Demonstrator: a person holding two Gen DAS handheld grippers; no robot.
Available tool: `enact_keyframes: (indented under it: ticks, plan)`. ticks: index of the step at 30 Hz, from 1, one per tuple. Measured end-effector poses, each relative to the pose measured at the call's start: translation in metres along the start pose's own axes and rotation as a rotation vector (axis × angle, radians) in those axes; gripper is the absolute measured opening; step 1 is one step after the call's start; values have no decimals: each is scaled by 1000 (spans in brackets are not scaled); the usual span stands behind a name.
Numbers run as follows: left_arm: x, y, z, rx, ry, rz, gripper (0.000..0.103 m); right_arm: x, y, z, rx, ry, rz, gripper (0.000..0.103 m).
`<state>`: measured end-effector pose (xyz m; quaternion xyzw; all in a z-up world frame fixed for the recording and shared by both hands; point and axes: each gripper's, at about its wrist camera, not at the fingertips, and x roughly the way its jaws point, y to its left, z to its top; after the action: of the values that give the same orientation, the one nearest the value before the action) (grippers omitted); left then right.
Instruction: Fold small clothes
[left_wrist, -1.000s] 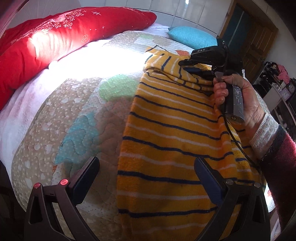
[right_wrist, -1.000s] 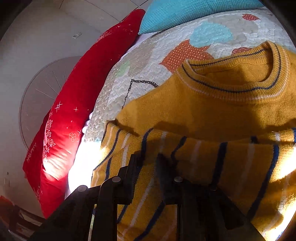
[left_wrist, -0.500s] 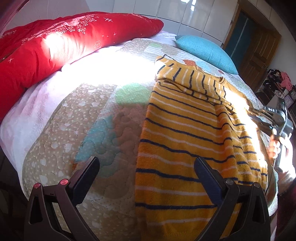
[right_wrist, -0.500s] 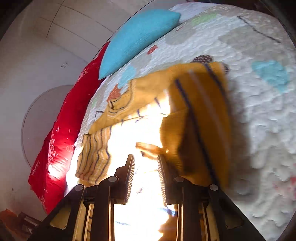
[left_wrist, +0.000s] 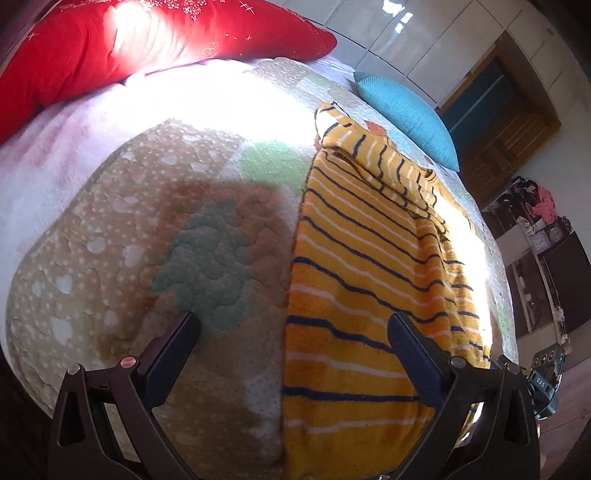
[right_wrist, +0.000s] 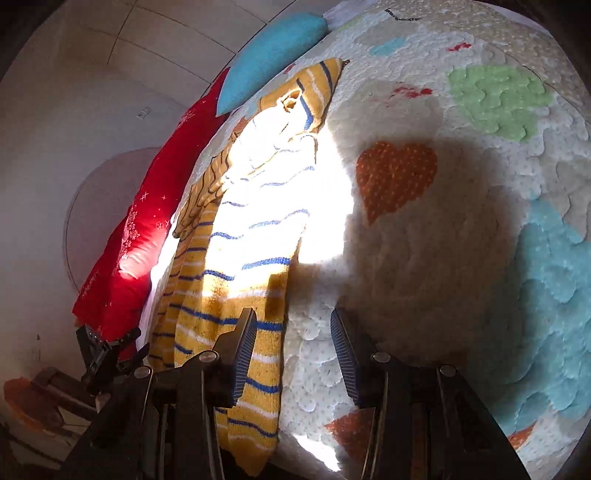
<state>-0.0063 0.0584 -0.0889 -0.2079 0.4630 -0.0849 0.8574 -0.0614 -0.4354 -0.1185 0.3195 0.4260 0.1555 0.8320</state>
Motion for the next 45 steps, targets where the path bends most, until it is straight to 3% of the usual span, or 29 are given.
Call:
enact_keyframes:
  ticks: [2,4,7,11,16,18,21,23,24,26,30,34,37,40,45]
  plan:
    - [0,-6,-3,22,1,-17,102,4,6,-9,3,3,44,47]
    - [1,-15,-9,34,21,-89,102,13,8,-16,25,24,115,47]
    - [4,-29,-26,61,51,-171,102,23,19,-29,21,37,155,47]
    - [3,-42,-51,102,64,-236,102,36,16,-50,136,110,336,47]
    - [0,-33,-61,35,81,-337,100,51,16,-87,170,174,376,47]
    - [1,-31,-59,15,83,-317,91,53,19,-95,160,172,350,46]
    - [0,-27,-55,-4,84,-231,58,53,28,-98,127,153,295,45]
    - [1,-24,-51,4,84,-130,9,55,37,-97,90,149,243,33]
    - [2,-21,-49,-3,93,-114,8,56,40,-98,77,151,216,18]
    - [2,-15,-44,-46,111,-136,8,57,43,-98,67,157,177,12]
    - [-13,-26,-36,0,86,-107,8,45,53,-88,51,127,191,10]
    - [-49,-43,-39,78,37,-121,7,21,67,-84,14,94,269,9]
    - [-71,-53,-51,123,17,-135,7,-3,72,-92,-38,79,265,9]
    - [-82,-57,-68,150,15,-137,7,-15,66,-107,-27,100,276,9]
    - [-68,-47,-75,140,61,-88,7,-5,42,-122,40,156,271,9]
